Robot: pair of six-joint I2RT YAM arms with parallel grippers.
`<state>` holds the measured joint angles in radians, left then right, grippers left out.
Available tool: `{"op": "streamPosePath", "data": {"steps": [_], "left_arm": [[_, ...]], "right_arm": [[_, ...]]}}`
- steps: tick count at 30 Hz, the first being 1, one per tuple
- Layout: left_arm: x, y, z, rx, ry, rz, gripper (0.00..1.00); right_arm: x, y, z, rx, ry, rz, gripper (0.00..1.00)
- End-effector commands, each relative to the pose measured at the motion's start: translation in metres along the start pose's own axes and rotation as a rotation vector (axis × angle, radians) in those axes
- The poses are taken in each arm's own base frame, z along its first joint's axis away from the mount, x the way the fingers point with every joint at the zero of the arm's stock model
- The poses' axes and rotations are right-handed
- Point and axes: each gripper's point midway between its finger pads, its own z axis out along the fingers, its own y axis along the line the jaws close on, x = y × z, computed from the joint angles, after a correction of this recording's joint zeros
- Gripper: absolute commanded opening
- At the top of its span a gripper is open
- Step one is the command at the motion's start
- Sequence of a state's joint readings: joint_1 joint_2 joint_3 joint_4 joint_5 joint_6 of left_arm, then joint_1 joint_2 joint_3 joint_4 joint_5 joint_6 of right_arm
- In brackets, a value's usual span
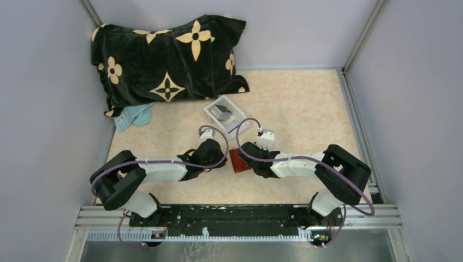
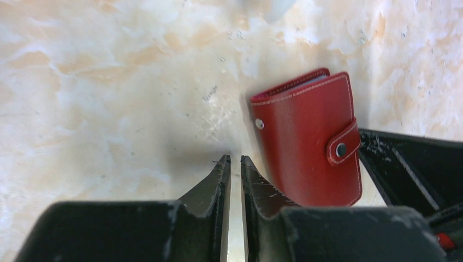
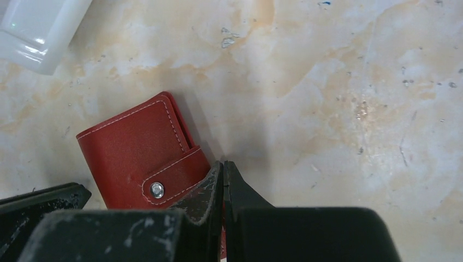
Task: Put the credit cards into the card holder
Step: Move the card holder to the center of the board.
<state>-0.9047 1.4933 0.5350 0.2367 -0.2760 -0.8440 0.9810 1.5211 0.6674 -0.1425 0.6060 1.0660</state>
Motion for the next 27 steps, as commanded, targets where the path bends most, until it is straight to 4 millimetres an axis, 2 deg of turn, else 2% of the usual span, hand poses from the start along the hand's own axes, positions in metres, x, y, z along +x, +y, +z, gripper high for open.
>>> {"op": "streamPosePath", "data": {"steps": [1, 8, 15, 21, 27], "left_arm": [[-0.012, 0.0, 0.001, 0.005, -0.018, 0.015, 0.18], [-0.008, -0.009, 0.017, 0.021, 0.032, 0.057, 0.18], [-0.01, -0.01, 0.025, 0.012, 0.035, 0.071, 0.19], [-0.013, -0.002, 0.017, -0.023, 0.024, 0.062, 0.19], [-0.034, 0.006, -0.002, -0.078, -0.047, 0.063, 0.22]], "right_arm": [[0.011, 0.017, -0.001, -0.034, 0.042, -0.032, 0.0], [0.018, 0.03, -0.005, -0.052, 0.046, -0.048, 0.0], [0.023, 0.028, -0.006, -0.044, 0.052, -0.055, 0.0], [0.015, 0.016, -0.007, 0.003, 0.018, -0.075, 0.0], [-0.006, -0.004, -0.016, 0.038, -0.038, -0.114, 0.02]]}}
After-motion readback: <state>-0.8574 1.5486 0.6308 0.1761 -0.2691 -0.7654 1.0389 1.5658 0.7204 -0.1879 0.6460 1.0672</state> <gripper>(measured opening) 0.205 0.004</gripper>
